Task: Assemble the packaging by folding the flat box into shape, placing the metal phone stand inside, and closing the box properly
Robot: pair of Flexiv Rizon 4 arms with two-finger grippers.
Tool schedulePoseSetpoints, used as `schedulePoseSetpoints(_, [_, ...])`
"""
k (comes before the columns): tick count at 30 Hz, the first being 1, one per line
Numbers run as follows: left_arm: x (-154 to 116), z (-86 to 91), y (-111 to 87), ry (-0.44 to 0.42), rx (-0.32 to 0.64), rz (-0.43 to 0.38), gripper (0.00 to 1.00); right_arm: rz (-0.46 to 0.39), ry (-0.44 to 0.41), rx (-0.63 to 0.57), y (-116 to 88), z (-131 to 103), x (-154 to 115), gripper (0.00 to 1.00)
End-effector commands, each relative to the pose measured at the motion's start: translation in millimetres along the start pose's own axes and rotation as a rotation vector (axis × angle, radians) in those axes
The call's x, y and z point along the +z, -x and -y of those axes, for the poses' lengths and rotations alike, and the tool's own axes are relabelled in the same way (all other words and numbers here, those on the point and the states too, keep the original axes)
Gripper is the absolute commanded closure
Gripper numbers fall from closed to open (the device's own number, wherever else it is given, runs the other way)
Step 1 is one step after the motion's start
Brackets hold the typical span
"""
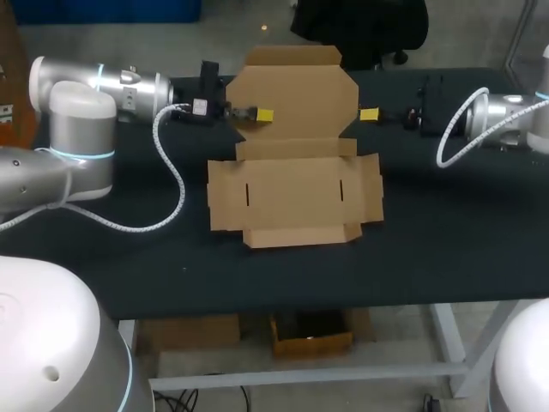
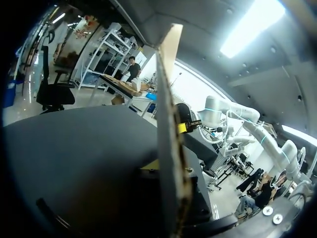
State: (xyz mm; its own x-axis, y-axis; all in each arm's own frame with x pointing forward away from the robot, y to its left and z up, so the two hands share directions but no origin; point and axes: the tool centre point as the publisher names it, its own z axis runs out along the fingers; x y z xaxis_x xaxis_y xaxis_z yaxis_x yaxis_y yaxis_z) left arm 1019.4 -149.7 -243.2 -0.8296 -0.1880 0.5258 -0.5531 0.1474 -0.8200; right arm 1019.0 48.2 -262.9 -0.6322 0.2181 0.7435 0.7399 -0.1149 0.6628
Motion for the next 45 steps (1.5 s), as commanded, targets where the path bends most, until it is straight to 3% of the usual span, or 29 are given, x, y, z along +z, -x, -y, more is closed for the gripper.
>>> schedulePoseSetpoints(1, [2, 6.2, 7.7, -0.004, 0.016, -0.023, 1.00, 0.102, 0.030, -0.006, -20, 9, -18, 1.00])
schedulePoseSetpoints(12, [10, 27.7, 11.2, -0.024, 0.123, -0.050, 1.00, 0.187, 0.047, -0.031, -42, 22, -54, 1.00])
schedulePoseSetpoints(19, [9, 41.9, 11.1, -0.043, 0.180, -0.055, 1.00, 0.259, 0.004, -0.071, -56, 37, -62, 1.00])
schedulePoseSetpoints(32, [12, 62.3, 10.5, -0.058, 0.263, -0.068, 1.00, 0.362, -0.060, -0.219, -76, 84, -74, 1.00])
schedulePoseSetpoints(45, [12, 62.3, 10.5, -0.058, 0.263, -0.068, 1.00, 0.375, -0.060, -0.233, -79, 92, -75, 1.00])
